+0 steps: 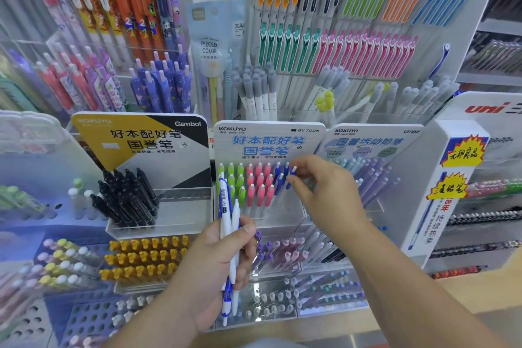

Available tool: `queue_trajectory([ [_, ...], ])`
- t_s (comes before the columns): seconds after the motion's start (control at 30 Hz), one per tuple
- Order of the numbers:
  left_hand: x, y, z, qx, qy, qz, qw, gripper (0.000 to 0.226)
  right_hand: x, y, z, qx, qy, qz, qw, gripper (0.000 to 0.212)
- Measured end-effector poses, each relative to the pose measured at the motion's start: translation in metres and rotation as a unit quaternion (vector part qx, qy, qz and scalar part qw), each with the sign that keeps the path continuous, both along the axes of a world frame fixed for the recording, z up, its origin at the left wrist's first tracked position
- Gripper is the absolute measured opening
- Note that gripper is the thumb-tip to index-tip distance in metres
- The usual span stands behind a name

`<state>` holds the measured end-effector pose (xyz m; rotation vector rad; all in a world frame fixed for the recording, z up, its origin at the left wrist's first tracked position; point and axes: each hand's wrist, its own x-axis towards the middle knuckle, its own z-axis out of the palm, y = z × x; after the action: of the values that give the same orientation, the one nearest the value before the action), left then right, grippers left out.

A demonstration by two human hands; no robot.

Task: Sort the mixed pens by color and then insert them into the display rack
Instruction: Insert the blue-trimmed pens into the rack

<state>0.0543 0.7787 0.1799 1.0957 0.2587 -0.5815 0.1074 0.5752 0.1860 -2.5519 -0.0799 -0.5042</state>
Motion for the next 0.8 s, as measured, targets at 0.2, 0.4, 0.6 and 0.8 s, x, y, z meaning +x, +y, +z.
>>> queue_trajectory([
  [0.2, 0.0, 0.001, 0.0, 0.001, -0.01, -0.001, 1.0, 0.028, 0.001, 0.01, -0.005, -0.077, -0.01, -0.01, 0.997, 0.018],
  [0.4, -0.002, 0.004, 0.001, 0.0, -0.012, -0.009, 1.0, 0.031, 0.003, 0.011, -0.008, -0.098, 0.01, -0.029, 0.995, 0.02],
  [0.6, -0.003, 0.004, 0.001, -0.001, -0.009, -0.024, 1.0, 0.023, 0.002, 0.01, -0.005, -0.12, 0.028, -0.022, 0.992, 0.023],
  [0.8, -0.005, 0.004, 0.004, -0.055, -0.019, -0.053, 0.997, 0.024, -0.022, 0.019, 0.026, 0.088, 0.025, -0.012, 0.996, 0.014],
])
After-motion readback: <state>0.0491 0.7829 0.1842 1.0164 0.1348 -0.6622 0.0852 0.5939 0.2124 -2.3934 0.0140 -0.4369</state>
